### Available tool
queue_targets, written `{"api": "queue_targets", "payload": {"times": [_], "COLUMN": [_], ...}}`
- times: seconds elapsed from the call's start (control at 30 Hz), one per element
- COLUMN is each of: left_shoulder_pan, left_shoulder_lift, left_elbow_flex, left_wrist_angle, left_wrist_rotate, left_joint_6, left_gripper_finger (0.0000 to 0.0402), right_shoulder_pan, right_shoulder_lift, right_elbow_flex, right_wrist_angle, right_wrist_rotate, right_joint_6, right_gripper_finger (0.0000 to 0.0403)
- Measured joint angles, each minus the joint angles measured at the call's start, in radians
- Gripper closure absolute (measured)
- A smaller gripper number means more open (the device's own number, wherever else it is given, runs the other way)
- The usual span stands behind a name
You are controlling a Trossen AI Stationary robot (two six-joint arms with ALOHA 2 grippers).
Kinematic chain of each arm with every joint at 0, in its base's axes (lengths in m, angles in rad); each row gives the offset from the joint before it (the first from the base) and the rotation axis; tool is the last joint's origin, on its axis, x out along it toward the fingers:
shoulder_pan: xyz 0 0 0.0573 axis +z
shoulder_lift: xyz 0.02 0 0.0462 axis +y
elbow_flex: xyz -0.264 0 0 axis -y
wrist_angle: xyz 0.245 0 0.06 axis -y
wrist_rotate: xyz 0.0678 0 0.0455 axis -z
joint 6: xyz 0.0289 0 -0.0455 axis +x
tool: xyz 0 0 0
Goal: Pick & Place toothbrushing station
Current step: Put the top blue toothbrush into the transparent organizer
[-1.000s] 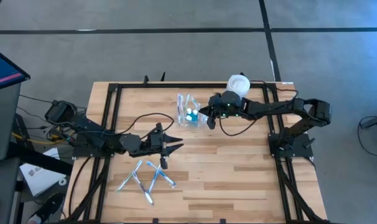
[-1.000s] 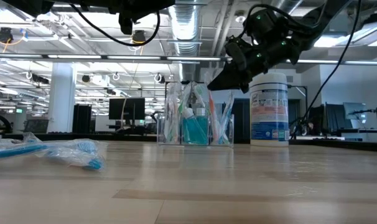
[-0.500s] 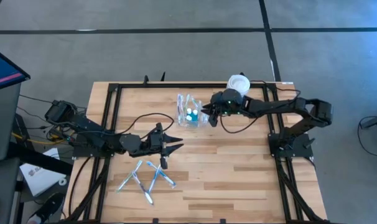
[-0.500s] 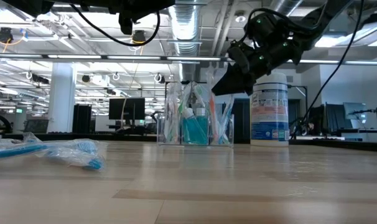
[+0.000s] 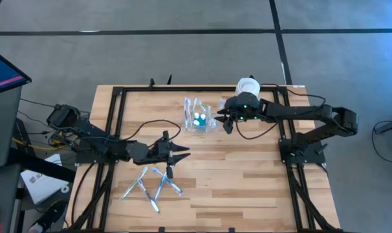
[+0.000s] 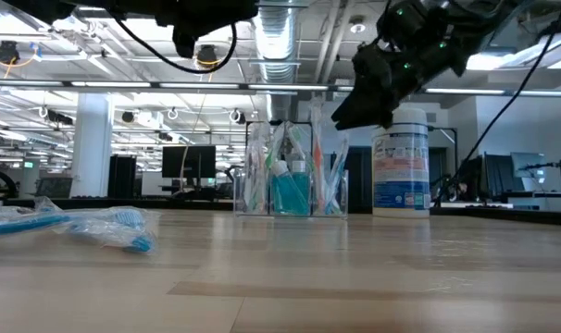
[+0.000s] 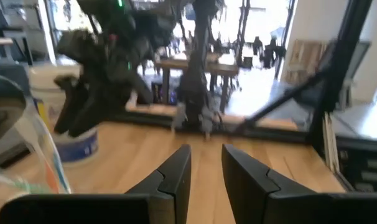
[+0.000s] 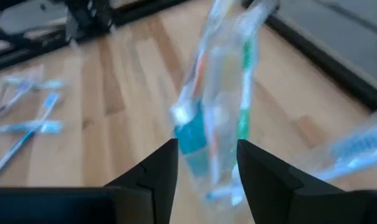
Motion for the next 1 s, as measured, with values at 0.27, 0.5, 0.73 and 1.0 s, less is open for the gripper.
{"api": "queue_targets", "payload": {"times": [0.27,0.5,0.73,1.0], "left_shoulder_pan": [-0.057,-0.110,-0.121,-0.120], "left_shoulder_lift": [0.000,0.000,0.000,0.000], "left_elbow_flex": [0.000,0.000,0.000,0.000], "left_wrist_angle": [-0.177,-0.327,-0.578,-0.710], "left_wrist_rotate": [0.000,0.036,0.174,0.355], "left_joint_6": [-0.130,-0.306,-0.593,-0.794], "left_gripper_finger": [0.0315,0.0315,0.0315,0.0315], "right_shoulder_pan": [0.095,0.198,0.271,0.296], "right_shoulder_lift": [-0.047,-0.047,-0.047,-0.047], "right_elbow_flex": [0.000,0.000,0.000,0.000], "right_wrist_angle": [-0.090,-0.125,-0.131,-0.130], "right_wrist_rotate": [0.000,0.001,0.002,0.004], "right_joint_6": [0.028,0.042,0.054,0.054], "right_gripper_finger": [0.0246,0.0261,0.0276,0.0283]}}
